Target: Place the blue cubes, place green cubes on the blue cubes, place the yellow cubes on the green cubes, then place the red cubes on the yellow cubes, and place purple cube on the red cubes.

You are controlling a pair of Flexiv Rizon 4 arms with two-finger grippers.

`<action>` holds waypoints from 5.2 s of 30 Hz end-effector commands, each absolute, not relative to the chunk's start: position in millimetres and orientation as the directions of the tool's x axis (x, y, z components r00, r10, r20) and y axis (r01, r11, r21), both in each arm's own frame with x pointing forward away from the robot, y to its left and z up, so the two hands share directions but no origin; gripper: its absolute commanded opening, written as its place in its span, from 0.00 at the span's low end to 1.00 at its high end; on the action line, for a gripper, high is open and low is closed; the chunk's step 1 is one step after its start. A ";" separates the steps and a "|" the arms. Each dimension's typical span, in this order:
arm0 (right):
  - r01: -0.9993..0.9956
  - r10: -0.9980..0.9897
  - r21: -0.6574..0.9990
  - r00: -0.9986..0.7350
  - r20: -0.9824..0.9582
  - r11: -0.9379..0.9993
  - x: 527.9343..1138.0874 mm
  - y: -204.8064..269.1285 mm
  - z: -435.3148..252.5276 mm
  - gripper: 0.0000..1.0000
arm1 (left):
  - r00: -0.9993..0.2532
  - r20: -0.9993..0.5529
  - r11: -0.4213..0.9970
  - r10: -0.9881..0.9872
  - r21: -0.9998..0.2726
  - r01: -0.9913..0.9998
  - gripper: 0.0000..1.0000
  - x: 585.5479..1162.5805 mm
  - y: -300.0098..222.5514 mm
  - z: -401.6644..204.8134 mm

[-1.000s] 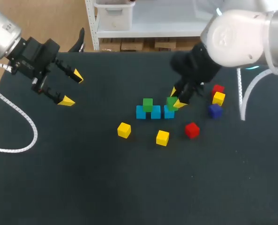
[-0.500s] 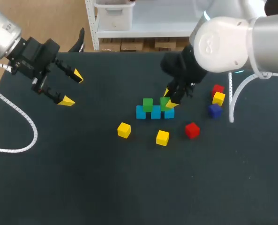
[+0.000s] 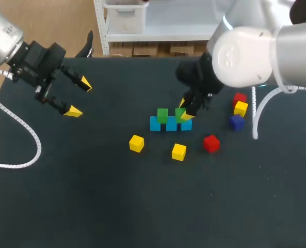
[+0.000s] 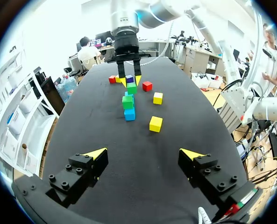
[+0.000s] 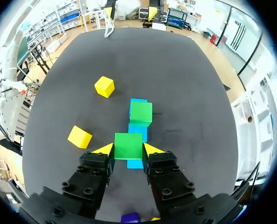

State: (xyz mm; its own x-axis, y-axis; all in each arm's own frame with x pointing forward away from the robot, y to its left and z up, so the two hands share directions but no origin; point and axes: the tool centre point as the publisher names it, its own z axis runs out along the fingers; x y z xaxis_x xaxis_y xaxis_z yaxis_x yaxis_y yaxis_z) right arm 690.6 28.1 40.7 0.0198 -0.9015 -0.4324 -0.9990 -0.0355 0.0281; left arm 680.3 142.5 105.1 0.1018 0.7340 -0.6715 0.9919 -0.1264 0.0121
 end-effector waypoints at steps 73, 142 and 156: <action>-1.000 -0.900 0.027 0.001 -0.436 -0.014 703.4 29.4 27.3 0.14 | 0.105 -0.673 -0.129 0.732 0.014 0.992 1.00 680.8 143.7 104.4; -0.996 -0.699 -0.060 -0.003 -0.715 0.066 691.7 -103.5 49.5 1.00 | 0.105 -0.673 -0.129 0.732 0.014 0.992 1.00 680.8 143.7 104.4; -0.995 -0.682 -0.060 -0.014 -0.731 0.085 691.8 -131.9 43.6 1.00 | 0.105 -0.673 -0.129 0.732 0.014 0.992 1.00 680.8 143.7 104.4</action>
State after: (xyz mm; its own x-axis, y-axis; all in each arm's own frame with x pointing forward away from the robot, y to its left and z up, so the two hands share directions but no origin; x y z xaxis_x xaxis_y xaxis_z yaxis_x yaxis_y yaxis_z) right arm 692.7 -126.6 44.2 -0.0168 -0.6928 -0.7210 -0.9945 0.0864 -0.0598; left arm 680.3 142.5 105.1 0.1018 0.7340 -0.6715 0.9919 -0.1264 0.0121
